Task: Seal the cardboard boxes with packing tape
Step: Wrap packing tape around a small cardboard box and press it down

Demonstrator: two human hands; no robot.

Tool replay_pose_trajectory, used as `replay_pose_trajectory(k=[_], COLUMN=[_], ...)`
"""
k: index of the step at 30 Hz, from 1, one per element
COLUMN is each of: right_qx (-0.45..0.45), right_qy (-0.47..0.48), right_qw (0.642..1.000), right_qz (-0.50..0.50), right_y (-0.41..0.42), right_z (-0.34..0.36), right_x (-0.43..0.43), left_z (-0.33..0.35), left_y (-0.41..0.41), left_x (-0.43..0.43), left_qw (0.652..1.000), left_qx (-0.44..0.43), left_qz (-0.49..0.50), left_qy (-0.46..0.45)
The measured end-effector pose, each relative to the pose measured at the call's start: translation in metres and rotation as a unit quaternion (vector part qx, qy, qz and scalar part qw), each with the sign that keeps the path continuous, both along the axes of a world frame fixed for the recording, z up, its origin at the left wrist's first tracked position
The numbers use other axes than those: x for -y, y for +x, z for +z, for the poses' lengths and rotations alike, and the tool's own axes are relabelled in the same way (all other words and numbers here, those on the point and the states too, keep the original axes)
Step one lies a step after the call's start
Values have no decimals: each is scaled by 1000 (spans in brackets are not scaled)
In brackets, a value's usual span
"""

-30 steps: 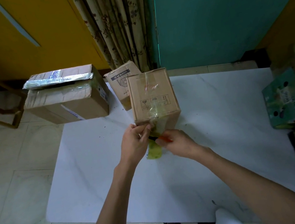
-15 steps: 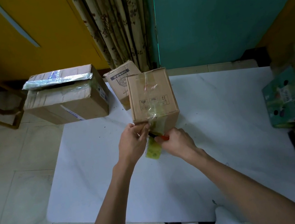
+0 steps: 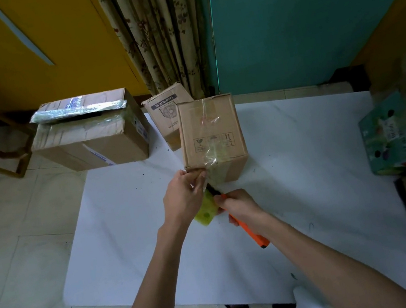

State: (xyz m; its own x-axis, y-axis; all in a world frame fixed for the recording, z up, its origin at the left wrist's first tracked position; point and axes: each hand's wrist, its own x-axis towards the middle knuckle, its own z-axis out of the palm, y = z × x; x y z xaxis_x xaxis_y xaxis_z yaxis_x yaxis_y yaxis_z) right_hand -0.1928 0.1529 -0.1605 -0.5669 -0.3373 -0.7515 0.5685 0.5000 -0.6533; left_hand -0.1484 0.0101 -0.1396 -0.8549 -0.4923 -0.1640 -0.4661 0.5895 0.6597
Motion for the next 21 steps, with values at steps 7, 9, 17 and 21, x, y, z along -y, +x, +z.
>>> replay_pose_trajectory(k=[7,9,17,21], right_qx=[128,138,92,157], right_qy=[-46,-43,-15,-30], right_qw=[979,976,983,969], right_qz=[-151,-162,-157,-188], right_y=[6,12,23,20], right_z=[0,0,-3,-6], right_x=[13,16,13,10], left_z=[2,1,-5,-4], left_y=[-3,-2,8,5], left_x=[-1,-2,-7,-11], left_qw=[1000,1000,998,998], left_qx=[3,7,7,7], left_qz=[5,5,-4,7], left_qy=[-6,-21,-59,-64])
